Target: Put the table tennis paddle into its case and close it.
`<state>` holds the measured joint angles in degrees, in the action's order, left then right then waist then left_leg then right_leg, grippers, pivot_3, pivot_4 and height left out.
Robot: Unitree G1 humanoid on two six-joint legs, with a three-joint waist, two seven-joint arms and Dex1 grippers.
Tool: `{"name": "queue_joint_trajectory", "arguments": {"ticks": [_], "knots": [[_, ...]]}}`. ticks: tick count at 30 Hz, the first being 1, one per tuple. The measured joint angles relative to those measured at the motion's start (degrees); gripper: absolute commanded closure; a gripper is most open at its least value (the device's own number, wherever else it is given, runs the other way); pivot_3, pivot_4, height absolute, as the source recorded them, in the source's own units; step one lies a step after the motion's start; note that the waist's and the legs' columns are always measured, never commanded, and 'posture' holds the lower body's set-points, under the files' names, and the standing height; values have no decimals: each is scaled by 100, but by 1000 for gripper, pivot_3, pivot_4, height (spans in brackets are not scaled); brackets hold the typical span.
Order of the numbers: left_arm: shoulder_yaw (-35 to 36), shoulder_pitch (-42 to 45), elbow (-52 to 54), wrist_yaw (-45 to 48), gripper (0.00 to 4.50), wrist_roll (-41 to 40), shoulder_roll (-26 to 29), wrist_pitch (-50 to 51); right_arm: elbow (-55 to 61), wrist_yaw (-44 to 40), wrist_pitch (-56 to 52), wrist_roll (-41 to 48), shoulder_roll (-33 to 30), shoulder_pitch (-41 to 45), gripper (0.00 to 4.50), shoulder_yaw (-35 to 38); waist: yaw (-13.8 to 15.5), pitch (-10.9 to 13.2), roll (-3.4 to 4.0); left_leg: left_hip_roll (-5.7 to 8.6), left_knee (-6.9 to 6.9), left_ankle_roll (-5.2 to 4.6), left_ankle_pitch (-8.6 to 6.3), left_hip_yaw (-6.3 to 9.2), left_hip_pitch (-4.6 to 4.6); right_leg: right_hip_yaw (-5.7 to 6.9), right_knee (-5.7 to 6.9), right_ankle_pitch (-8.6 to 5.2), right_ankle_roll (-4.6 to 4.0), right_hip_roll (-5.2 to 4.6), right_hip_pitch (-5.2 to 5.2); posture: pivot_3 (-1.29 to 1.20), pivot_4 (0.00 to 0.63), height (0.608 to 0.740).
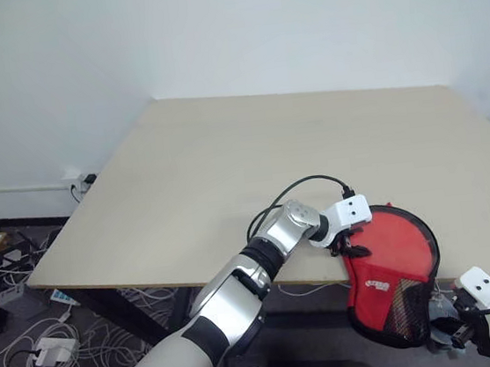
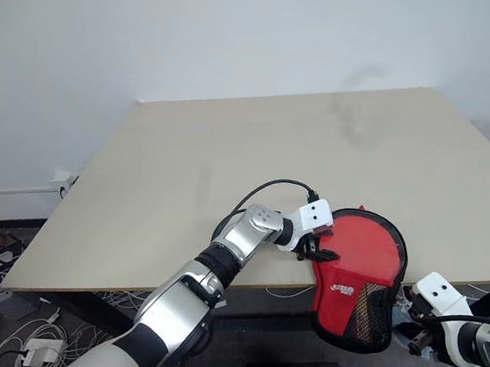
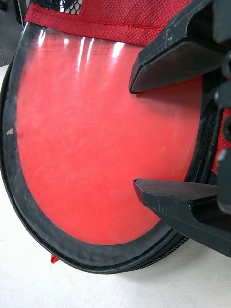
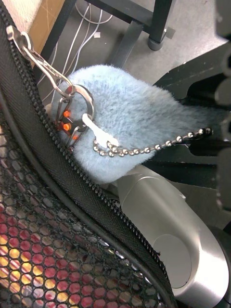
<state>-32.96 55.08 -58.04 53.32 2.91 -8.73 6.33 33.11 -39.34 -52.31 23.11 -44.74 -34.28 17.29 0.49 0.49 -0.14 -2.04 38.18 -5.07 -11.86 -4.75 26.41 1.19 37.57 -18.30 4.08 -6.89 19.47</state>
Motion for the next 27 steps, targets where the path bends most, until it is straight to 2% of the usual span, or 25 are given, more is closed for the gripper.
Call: {"name": "queue_joint_trajectory", "arguments": {"ticks": [9, 10, 14, 17, 20, 27], "knots": [[12, -6, 70, 5, 1530, -37, 52, -29, -12, 5, 1, -8, 3, -2, 4256, -13, -3, 0, 0, 0, -1, 0, 0, -1, -1, -1, 1, 0, 0, 0, 0, 0, 0, 715], [49, -54, 128, -23, 1530, -58, 62, -36, -34, 46, 26, -26, 34, 0, 4256, -23, 3, -10, 55, -3, 2, 1, 0, 3, 2, 3, -2, 0, -2, -2, -1, 0, 0, 715], [266, -572, 594, -282, 1530, -125, 107, -83, -143, 252, 250, -134, 304, 39, 2903, -200, 5, -9, 153, 8, 1, -8, -6, -4, 3, -5, 0, 1, 0, -19, 3, 0, 0, 715], [405, -965, 980, -553, 1530, -129, 174, -105, -238, 429, 489, -246, 458, 117, 1804, -295, 5, -9, 180, 10, 1, -9, -5, -6, 1, -5, 0, 1, 0, -17, 0, 0, 0, 715], [546, -1348, 1360, -853, 686, -133, 251, -142, -278, 627, 747, -350, 620, 199, 768, -363, 4, -10, 195, 10, 1, -9, -5, -6, 1, -6, 0, 1, 0, -16, 1, 0, 0, 715], [870, -2240, 2251, -1439, 686, -145, 430, -204, -471, 1082, 1319, -590, 1036, 335, 768, -566, 1, -10, 235, 9, 1, -8, -5, -13, -2, -10, 5, 1, 1, -12, 3, 0, 0, 715]]}}
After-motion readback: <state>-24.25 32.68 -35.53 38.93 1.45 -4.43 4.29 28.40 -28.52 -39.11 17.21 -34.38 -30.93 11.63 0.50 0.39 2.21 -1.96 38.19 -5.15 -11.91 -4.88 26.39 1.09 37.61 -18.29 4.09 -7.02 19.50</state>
